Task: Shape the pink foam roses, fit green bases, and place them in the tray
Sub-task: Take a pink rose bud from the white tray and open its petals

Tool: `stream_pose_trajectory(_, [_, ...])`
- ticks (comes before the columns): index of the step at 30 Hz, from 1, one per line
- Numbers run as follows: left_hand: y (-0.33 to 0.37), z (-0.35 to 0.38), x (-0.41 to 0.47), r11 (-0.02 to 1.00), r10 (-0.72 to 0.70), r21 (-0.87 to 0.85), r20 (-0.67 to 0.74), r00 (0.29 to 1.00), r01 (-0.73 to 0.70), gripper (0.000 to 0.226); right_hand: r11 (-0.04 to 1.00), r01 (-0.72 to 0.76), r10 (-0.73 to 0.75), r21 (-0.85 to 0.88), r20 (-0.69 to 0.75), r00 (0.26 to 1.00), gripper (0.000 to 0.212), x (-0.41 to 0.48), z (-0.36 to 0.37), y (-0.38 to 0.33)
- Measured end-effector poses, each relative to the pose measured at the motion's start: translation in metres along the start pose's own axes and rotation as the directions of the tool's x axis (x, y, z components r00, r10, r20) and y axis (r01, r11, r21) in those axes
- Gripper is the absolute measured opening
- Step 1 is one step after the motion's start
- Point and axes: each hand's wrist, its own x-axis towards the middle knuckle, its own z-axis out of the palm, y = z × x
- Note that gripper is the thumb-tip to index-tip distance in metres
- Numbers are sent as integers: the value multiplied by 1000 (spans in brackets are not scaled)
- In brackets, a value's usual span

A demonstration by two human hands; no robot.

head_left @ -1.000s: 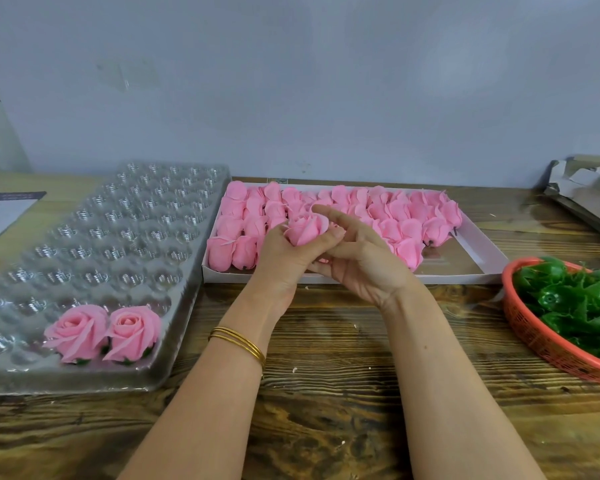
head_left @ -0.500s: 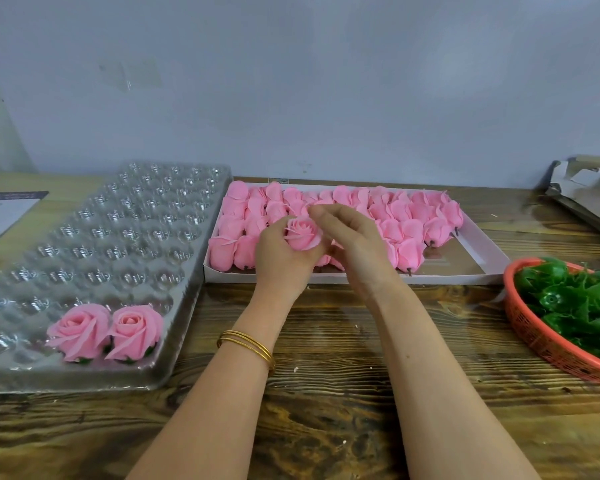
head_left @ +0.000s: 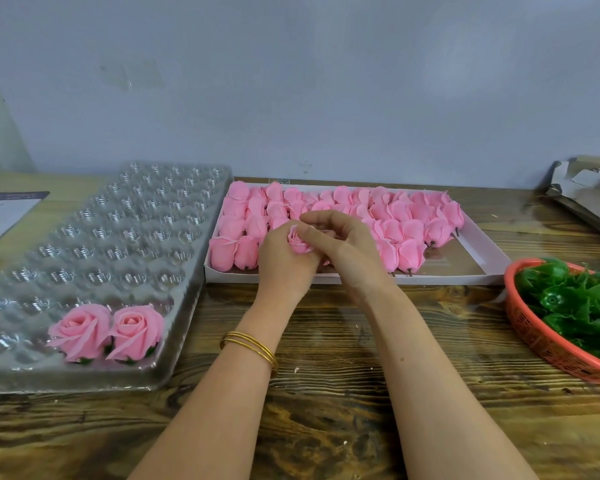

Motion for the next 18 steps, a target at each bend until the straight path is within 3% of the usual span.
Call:
stream_pose_trajectory(2, [2,0,0,1000,1,-27,-28,1000,-2,2,1000,-8,8,22,10,1000,14,0,2,1])
stream_pose_trajectory(6, [4,-3,2,989,-4,-146,-137,991,-17,27,990,-75,71,123,43,997,29,4,4,1])
stream_pose_trajectory(9, [6,-4,4,972,-69,-232,-141,988,34,40,999,-30,29,12,86,996,44,1,4,2])
stream_pose_trajectory(13, [6,-1,4,943,-155,-308,-62,986,129,2,995,48,-38,-86,113,993,53,-2,5,5])
stream_pose_trajectory(18, [8,0,3,932,-203,-303,18,979,199,7,992,46,-35,-115,100,994,62,-1,4,6])
